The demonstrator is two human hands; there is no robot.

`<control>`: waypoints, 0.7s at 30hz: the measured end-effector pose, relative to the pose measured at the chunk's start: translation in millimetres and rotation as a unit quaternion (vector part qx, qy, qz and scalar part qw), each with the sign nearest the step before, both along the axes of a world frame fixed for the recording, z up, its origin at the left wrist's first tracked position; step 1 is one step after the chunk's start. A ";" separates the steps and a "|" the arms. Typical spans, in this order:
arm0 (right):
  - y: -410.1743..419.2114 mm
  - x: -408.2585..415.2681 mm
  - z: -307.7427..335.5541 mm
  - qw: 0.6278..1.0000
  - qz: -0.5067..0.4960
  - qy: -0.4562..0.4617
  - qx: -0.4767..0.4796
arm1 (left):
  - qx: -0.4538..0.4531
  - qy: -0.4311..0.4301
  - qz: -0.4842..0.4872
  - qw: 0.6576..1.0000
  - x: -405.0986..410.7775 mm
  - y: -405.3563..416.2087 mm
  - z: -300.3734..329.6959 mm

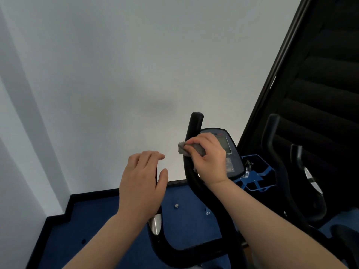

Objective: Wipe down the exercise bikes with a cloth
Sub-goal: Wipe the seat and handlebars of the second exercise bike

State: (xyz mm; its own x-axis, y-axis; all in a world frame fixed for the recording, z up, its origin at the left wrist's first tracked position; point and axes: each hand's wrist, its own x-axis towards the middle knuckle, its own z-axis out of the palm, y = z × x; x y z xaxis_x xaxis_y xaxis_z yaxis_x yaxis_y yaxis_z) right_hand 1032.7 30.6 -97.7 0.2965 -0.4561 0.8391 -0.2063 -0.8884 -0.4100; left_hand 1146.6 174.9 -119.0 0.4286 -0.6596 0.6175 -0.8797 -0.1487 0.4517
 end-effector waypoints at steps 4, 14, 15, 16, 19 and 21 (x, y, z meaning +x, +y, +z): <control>7.9 8.0 5.8 0.999 -0.036 -0.006 0.021 | 0.002 0.010 -0.007 1.000 -1.2 2.5 1.9; 5.9 14.5 68.1 0.982 -0.053 -0.164 0.074 | 0.008 0.022 -0.015 1.000 -0.1 6.4 4.3; 3.7 13.3 73.2 0.980 -0.051 -0.177 0.076 | 0.007 0.024 -0.014 1.000 -0.5 6.4 4.2; 1.6 12.7 77.1 0.982 -0.045 -0.163 0.078 | 0.007 0.025 -0.013 1.000 -0.6 6.5 4.0; -4.7 11.0 82.7 0.994 -0.012 -0.036 0.099 | 0.007 0.018 -0.012 1.000 -0.1 6.6 3.5; -7.9 5.4 82.9 0.992 0.016 0.002 0.124 | 0.005 0.020 -0.012 1.000 -0.2 6.1 3.6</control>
